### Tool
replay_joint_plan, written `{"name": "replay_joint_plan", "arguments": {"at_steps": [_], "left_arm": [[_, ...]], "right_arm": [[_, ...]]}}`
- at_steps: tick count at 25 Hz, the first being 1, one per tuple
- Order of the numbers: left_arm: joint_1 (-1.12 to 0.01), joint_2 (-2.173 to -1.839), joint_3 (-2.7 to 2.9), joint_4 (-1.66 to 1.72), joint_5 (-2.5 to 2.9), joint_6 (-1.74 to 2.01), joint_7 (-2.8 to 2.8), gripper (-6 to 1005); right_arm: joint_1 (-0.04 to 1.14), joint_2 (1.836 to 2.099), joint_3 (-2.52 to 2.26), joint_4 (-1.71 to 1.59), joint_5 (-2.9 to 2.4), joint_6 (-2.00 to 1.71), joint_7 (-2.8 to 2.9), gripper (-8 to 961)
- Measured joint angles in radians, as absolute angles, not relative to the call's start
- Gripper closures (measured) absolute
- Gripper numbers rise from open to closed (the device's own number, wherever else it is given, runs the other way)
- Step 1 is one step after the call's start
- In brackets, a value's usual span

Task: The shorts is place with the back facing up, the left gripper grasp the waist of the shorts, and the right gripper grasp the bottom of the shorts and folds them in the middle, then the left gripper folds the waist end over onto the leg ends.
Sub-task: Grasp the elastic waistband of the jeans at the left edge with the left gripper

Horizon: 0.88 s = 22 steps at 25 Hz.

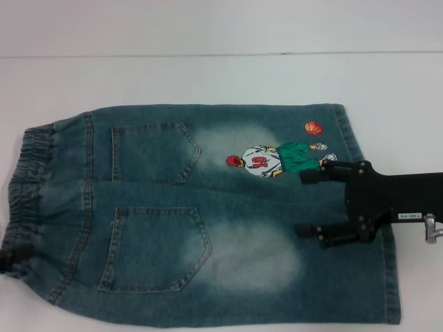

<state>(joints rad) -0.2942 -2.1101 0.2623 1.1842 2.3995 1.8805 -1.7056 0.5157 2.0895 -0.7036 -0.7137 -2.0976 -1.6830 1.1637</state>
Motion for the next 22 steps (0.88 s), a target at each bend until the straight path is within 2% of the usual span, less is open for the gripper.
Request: {"name": "replay_joint_plan", "arguments": {"at_steps": [13, 22], "left_arm": [[-0.324, -2.145, 0.396, 1.259, 2.567, 1.712, -1.839, 75], [-0.327, -2.149, 0.417, 1.245, 2.628, 1.662, -1.853, 78]], "right_arm": [[0.518, 2.088, -0.709, -0.713, -2.096, -1.668, 1.177, 17], [0.522, 2.086, -0.702, -0.713, -2.095, -1.665, 1.178, 20]]}}
